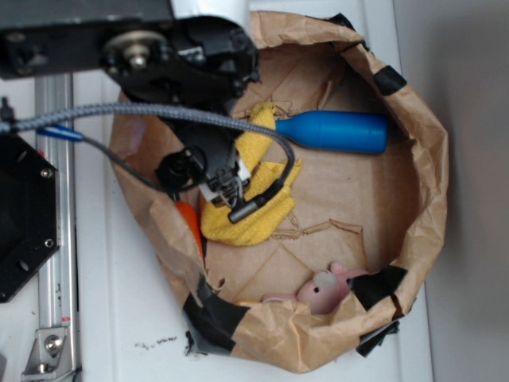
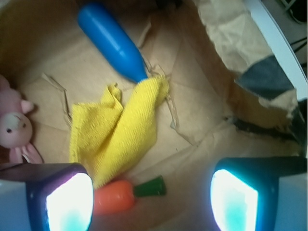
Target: Grab the yellow cloth.
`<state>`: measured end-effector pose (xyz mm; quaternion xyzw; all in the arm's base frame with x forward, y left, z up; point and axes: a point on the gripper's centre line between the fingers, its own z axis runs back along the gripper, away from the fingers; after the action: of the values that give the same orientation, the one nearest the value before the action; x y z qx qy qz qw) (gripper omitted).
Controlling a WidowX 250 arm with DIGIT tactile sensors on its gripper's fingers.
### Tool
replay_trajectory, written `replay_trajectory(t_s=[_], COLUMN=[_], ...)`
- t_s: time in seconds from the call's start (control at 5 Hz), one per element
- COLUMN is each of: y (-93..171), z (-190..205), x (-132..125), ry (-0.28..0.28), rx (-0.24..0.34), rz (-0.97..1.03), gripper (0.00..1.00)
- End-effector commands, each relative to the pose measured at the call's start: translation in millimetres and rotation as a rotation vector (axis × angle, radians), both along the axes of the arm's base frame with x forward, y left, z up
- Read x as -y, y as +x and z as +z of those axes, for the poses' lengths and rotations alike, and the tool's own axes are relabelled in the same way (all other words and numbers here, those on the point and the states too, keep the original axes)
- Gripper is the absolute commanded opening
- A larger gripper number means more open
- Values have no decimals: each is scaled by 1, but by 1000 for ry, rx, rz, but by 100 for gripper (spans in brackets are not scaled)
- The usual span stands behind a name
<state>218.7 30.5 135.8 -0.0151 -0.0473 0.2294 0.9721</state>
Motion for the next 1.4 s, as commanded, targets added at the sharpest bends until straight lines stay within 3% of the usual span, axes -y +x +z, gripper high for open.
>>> replay_trajectory(t_s=[0.0,0.2,0.4,0.6,0.8,1.0,1.2], y=[27,21,9,14,26,38,32], z=[-69,-96,-119,-124,-111,-74,-19], x=[36,66,70,52,37,17,4], ry=[-103,-95,-97,-66,-39,38,170], rx=[-16,-73,-157,-190,-162,-64,124], rz=[-338,-468,-476,-409,-381,-395,-511], gripper=[100,100,0,0,0,0,0])
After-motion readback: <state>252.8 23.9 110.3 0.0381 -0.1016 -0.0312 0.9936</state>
